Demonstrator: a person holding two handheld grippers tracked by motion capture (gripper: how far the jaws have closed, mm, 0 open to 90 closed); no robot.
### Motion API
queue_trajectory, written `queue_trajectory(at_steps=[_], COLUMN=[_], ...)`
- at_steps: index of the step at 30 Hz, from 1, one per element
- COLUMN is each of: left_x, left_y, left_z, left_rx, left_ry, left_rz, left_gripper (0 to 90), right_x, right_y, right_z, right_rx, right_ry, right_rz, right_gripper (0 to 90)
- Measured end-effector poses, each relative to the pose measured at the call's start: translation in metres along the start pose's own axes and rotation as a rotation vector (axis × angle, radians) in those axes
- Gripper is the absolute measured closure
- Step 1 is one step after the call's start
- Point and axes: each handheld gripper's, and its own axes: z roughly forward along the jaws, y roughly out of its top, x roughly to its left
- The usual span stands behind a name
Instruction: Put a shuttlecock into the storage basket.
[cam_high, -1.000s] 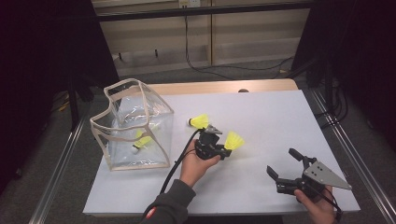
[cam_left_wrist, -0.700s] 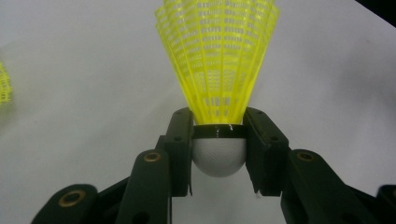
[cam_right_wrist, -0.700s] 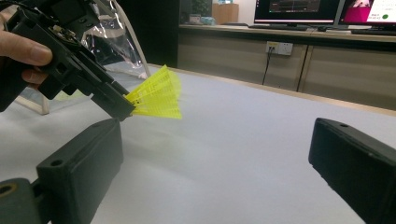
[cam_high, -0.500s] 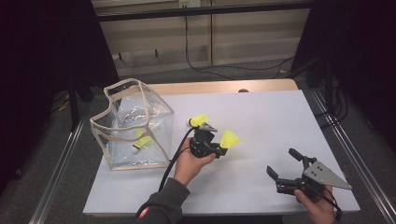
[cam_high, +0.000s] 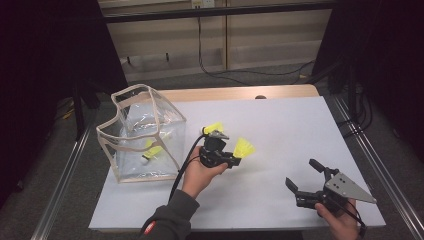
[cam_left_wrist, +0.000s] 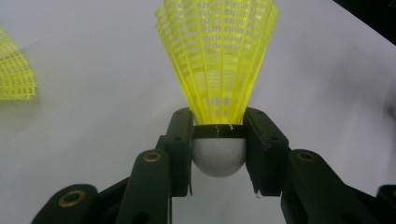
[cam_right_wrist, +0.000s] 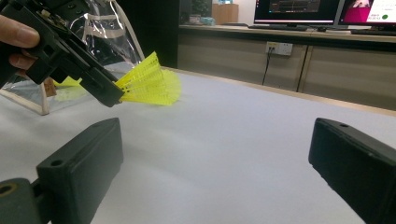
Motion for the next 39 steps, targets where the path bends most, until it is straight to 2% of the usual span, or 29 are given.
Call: queue_trajectory(at_steps=[39], left_x=[0.006], left_y=[0.012], left_z=[-0.025], left_rx=[0.010], left_ry=[0.012], left_rz=[0.003], left_gripper=[64.7], right_x=[0.000], right_y=[0.000], right_z=[0.000], right_rx=[0.002], right_ry=[-0.002], right_rz=[-0.003], right_gripper=[2.7])
